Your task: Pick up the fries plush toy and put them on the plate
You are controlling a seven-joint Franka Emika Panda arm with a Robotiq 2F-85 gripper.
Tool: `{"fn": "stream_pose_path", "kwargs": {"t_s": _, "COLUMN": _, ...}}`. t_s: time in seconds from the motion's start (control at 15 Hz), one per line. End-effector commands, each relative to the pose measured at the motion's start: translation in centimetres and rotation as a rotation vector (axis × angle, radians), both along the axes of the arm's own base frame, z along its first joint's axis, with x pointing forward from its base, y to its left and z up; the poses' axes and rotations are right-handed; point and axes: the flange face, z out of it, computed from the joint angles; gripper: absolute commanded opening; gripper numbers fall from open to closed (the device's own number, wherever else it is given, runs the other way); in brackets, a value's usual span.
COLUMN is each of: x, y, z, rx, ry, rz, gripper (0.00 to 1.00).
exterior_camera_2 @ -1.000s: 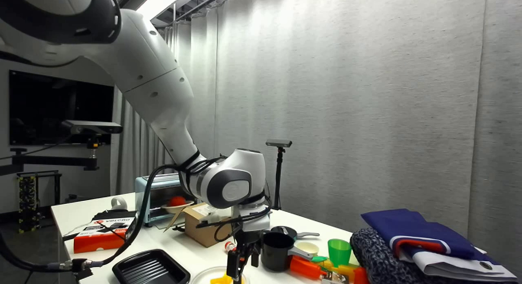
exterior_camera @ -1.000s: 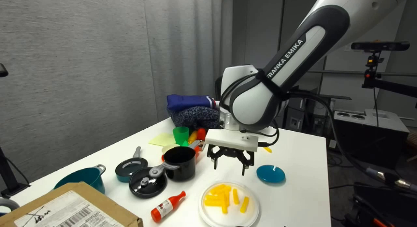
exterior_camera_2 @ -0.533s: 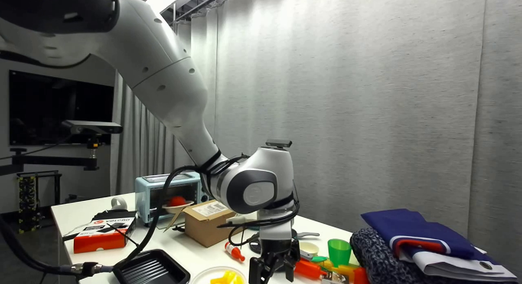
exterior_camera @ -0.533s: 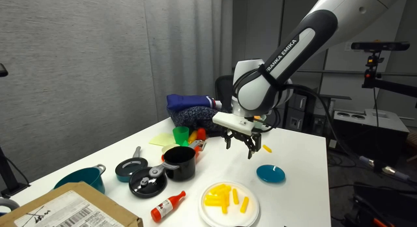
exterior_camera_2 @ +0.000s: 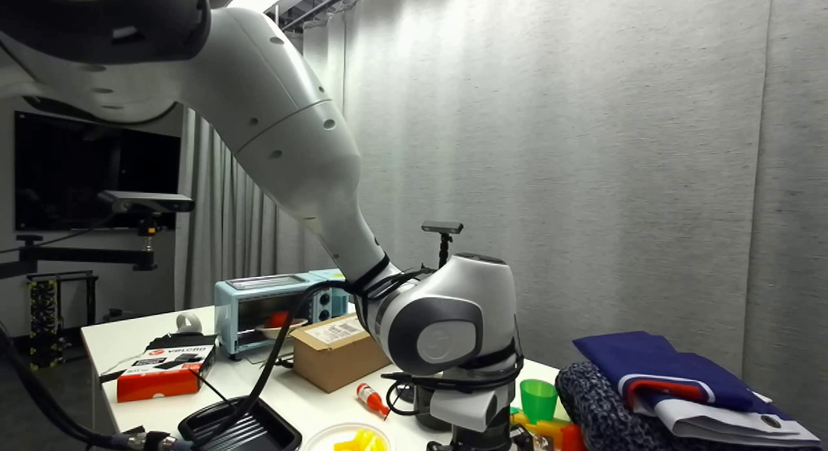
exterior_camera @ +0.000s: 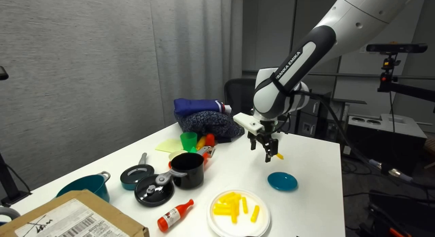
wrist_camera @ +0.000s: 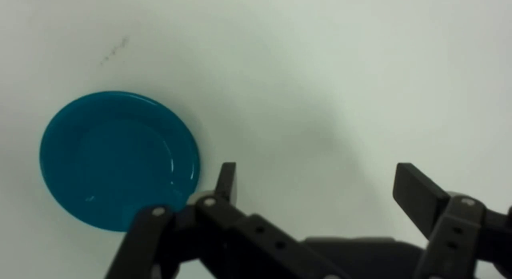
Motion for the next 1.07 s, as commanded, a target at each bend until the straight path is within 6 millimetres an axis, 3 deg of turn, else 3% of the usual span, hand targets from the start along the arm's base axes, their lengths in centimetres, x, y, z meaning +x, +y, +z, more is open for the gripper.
{"fn": "stream_pose_path", "kwargs": {"t_s": 0.0, "x": -1.2, "y": -3.3, "z": 0.7, "rx": 0.048, "ry": -0.026, "rz": -0.191, "gripper": 1.0}}
{"fn": "stream_pose_path", "kwargs": {"t_s": 0.2, "x": -1.8, "y": -5.0, "z": 1.6, "rx": 0.068, "ry": -0.058, "rz": -0.348, "gripper": 1.0}}
{"fn": "stream_pose_path", "kwargs": {"t_s": 0.33, "x": -1.8, "y": -4.6, "z": 2.1, "rx": 0.088, "ry": -0.083, "rz": -0.445, "gripper": 1.0}}
{"fn": "stream_pose_path", "kwargs": {"t_s": 0.4, "x": -1.5, "y": -3.5, "z": 2.1, "rx": 0.08, "ry": -0.074, "rz": -0.403, "gripper": 1.0}}
{"fn": "stream_pose_path", "kwargs": {"t_s": 0.47, "x": -1.4, "y": -4.8, "z": 1.3, "rx": 0.068, "ry": -0.05, "rz": -0.377, "gripper": 1.0}}
{"fn": "stream_pose_path", "kwargs": {"t_s": 0.67, "x": -1.0, "y": -3.7, "z": 1.6, "rx": 0.076, "ry": -0.055, "rz": -0.382, "gripper": 1.0}}
{"fn": "stream_pose_path", "kwargs": {"t_s": 1.0, "x": -1.1, "y": -3.7, "z": 1.5, "rx": 0.077, "ry": -0.054, "rz": -0.383, "gripper": 1.0}}
